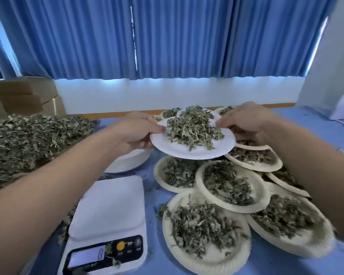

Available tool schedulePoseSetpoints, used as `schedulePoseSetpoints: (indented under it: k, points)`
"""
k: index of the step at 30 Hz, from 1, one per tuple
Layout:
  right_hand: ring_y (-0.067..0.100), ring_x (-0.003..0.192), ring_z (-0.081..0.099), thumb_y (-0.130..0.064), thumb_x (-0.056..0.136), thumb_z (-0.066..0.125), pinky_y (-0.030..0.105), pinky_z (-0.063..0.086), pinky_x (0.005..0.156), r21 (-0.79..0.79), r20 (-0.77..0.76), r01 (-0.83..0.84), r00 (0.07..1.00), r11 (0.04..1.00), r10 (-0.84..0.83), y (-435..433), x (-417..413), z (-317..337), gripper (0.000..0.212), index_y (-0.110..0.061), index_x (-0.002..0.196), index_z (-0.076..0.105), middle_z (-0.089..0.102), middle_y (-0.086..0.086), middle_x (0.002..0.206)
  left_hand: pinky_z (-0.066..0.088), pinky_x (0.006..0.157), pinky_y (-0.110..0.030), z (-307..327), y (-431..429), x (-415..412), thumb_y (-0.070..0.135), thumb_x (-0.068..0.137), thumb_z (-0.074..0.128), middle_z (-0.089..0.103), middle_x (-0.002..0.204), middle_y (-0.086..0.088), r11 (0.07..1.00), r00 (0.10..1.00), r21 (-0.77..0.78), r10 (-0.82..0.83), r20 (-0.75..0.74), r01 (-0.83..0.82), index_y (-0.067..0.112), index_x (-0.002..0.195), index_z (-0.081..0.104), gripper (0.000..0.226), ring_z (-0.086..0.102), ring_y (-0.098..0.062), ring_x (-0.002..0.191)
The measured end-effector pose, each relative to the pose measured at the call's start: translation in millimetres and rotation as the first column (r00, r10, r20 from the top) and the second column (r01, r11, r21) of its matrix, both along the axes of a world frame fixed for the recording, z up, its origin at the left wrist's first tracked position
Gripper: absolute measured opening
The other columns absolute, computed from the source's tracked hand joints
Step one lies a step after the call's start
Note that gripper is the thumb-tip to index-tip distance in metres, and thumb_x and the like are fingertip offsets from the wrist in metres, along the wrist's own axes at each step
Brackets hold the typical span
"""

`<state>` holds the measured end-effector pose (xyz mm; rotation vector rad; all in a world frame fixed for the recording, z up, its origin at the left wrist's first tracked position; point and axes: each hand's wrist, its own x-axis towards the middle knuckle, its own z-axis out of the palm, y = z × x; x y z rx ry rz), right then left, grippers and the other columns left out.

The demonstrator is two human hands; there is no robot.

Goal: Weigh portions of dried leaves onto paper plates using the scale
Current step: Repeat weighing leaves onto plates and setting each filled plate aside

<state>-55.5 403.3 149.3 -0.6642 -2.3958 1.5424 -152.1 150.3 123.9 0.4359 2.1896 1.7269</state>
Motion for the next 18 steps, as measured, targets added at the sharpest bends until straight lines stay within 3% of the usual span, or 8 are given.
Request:
schedulePoseSetpoints:
  k: [3, 6, 10, 12, 14, 18]
  points:
    - [0.012, 0.046, 0.062, -0.007, 0.082, 0.083, 0.022, 0.050, 0.044, -0.002, -0.009, 0.116, 0.993, 0.993, -0.116, 48, 17, 11, 0.027, 0.002, 0.105, 0.072, 0.070, 0.005, 0.063, 0.049, 0.044, -0.022, 7, 63, 3, 0.006, 0.087, 0.076, 0.065, 0.071, -0.011, 1.000, 1.000, 0.021, -0.008, -0.017, 0.008, 0.006, 0.091, 0.066, 0.011, 0.059, -0.016, 0.049]
    - [0.015, 0.046, 0.060, -0.006, 0.082, 0.082, 0.023, 0.049, 0.042, 0.012, -0.023, 0.214, 0.977, 0.977, -0.214, 100, 42, 17, 0.026, 0.003, 0.103, 0.070, 0.068, 0.008, 0.064, 0.049, 0.042, -0.021, 13, 125, 11, 0.005, 0.087, 0.075, 0.070, 0.074, -0.012, 0.997, 0.999, 0.059, -0.047, 0.013, 0.046, 0.001, 0.093, 0.070, 0.009, 0.062, -0.015, 0.048]
    - [0.024, 0.076, 0.064, -0.004, 0.086, 0.078, 0.038, 0.059, 0.073, 0.000, -0.029, 0.303, 0.953, 0.953, -0.302, 163, 82, 20, 0.012, -0.004, 0.088, 0.066, 0.069, 0.015, 0.092, 0.055, 0.049, -0.025, 18, 204, 34, 0.003, 0.085, 0.076, 0.075, 0.091, -0.015, 0.987, 0.991, 0.113, -0.122, 0.051, 0.116, 0.001, 0.102, 0.065, 0.020, 0.071, -0.017, 0.058]
    - [0.019, 0.066, 0.064, -0.005, 0.088, 0.076, 0.029, 0.059, 0.060, -0.005, -0.033, 0.370, 0.929, 0.929, -0.370, 193, 105, 22, 0.015, -0.008, 0.082, 0.063, 0.069, 0.010, 0.081, 0.057, 0.049, -0.028, 19, 241, 49, -0.002, 0.083, 0.077, 0.076, 0.091, -0.018, 0.976, 0.981, 0.135, -0.182, 0.065, 0.172, -0.002, 0.102, 0.063, 0.024, 0.074, -0.021, 0.062]
    - [0.009, 0.040, 0.057, -0.003, 0.089, 0.075, 0.018, 0.050, 0.038, -0.025, -0.044, 0.460, 0.887, 0.888, -0.461, 220, 128, 22, 0.021, -0.008, 0.077, 0.059, 0.062, 0.003, 0.053, 0.056, 0.048, -0.027, 18, 277, 64, -0.004, 0.084, 0.074, 0.076, 0.087, -0.019, 0.967, 0.970, 0.137, -0.226, 0.088, 0.212, -0.003, 0.102, 0.062, 0.022, 0.074, -0.023, 0.060]
    - [0.005, 0.023, 0.043, -0.002, 0.092, 0.072, 0.015, 0.041, 0.032, -0.053, -0.038, 0.590, 0.805, 0.806, -0.592, 265, 160, 12, 0.028, -0.007, 0.073, 0.052, 0.050, 0.003, 0.039, 0.053, 0.045, -0.024, 9, 343, 83, -0.007, 0.089, 0.065, 0.069, 0.100, -0.021, 0.965, 0.970, 0.118, -0.240, 0.052, 0.232, -0.002, 0.099, 0.057, 0.015, 0.067, -0.023, 0.064]
